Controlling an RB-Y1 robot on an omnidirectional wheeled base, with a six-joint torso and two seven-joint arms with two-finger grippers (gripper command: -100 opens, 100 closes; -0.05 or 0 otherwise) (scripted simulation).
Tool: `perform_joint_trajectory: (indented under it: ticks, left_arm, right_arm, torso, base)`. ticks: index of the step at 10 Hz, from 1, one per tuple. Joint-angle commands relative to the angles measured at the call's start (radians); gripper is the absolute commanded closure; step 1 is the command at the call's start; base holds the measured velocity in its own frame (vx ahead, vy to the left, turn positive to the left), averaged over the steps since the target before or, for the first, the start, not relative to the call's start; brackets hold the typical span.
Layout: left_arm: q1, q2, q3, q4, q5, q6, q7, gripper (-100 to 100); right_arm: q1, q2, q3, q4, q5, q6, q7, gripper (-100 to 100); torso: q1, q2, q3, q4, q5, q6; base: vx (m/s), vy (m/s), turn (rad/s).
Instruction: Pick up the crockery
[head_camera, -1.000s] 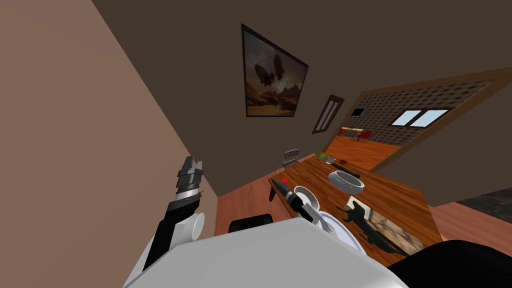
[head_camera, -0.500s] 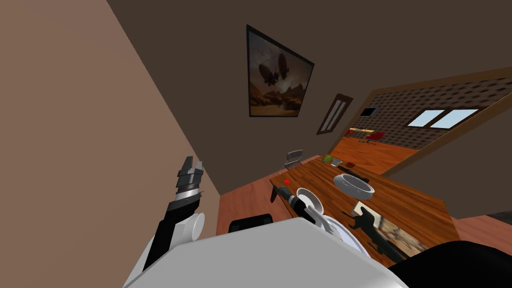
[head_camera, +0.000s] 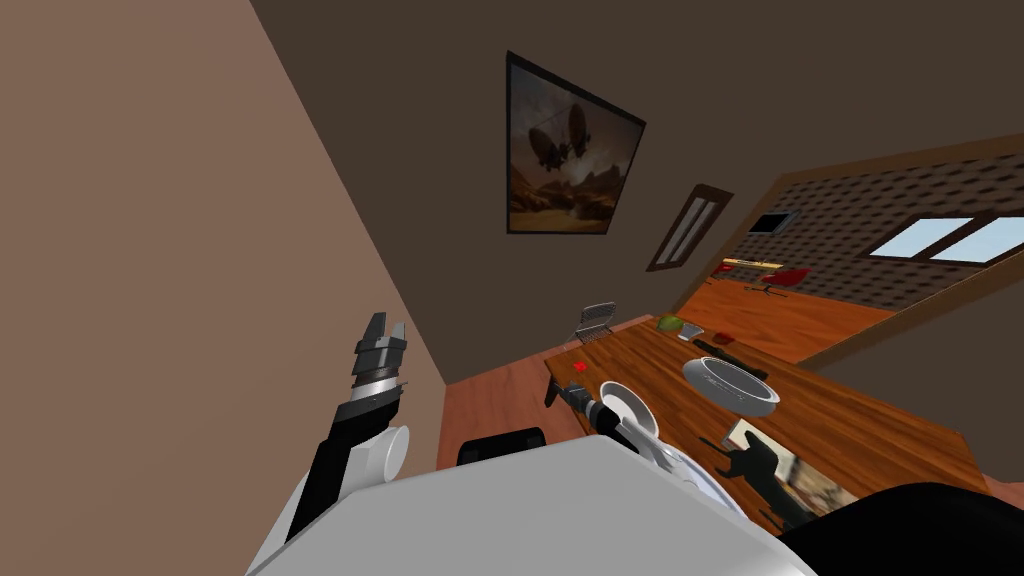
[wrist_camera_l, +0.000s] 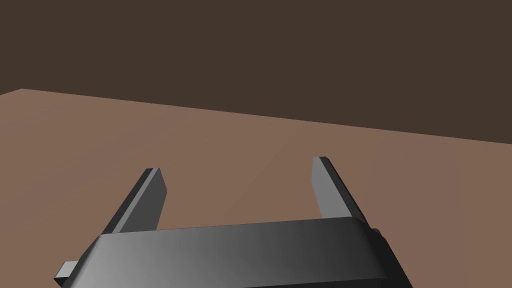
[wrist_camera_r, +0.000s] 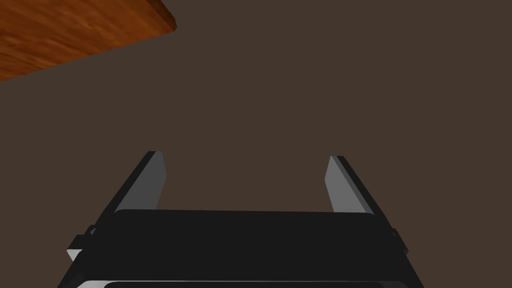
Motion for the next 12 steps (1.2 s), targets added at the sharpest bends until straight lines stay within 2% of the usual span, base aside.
perform_joint_trajectory:
  ticks: [1,2,3,4,5,8,9,12]
  left_arm:
    - [0.0,0.0,0.0,0.0,0.0,0.0,0.0,0]
    - [0.0,0.0,0.0,0.0,0.0,0.0,0.0,0]
    - [0.0,0.0,0.0,0.0,0.0,0.0,0.0,0]
    - [0.0,0.0,0.0,0.0,0.0,0.0,0.0,0]
    - [0.0,0.0,0.0,0.0,0.0,0.0,0.0,0]
    - [0.0,0.0,0.0,0.0,0.0,0.0,0.0,0]
    - [0.0,0.0,0.0,0.0,0.0,0.0,0.0,0]
    - [0.0,0.0,0.0,0.0,0.0,0.0,0.0,0]
  right_arm:
    - [-0.007,-0.001,0.002,0.05,0.014,-0.014,0.023,-100]
    - [-0.007,-0.001,0.002,0.067,0.014,-0.014,0.023,-100]
    - [-0.015,-0.023,0.019,0.114,0.038,-0.01,0.046,-100]
    - [-0.015,-0.023,0.019,0.121,0.038,-0.01,0.046,-100]
    - [-0.022,-0.043,0.034,0.159,0.062,-0.005,0.069,-100]
    - [-0.03,-0.064,0.047,0.22,0.085,0.0,0.091,-100]
    - [-0.03,-0.064,0.047,0.22,0.085,0.0,0.091,-100]
    - [-0.044,-0.105,0.071,0.301,0.127,0.01,0.132,-100]
  torso:
    - [0.0,0.0,0.0,0.0,0.0,0.0]
    - [0.0,0.0,0.0,0.0,0.0,0.0]
    - [0.0,0.0,0.0,0.0,0.0,0.001]
    - [0.0,0.0,0.0,0.0,0.0,0.0]
    - [0.0,0.0,0.0,0.0,0.0,0.0]
    - [0.0,0.0,0.0,0.0,0.0,0.0]
    - [0.0,0.0,0.0,0.0,0.0,0.001]
    - [0.0,0.0,0.0,0.0,0.0,0.001]
  base:
    - [-0.012,0.0,0.073]
    - [-0.005,0.0,-0.006]
    - [-0.012,0.007,0.122]
    - [-0.012,0.001,0.081]
    - [-0.015,0.0,0.136]
    - [-0.015,-0.002,0.086]
    - [-0.008,-0.002,-0.007]
    - [-0.015,-0.002,0.103]
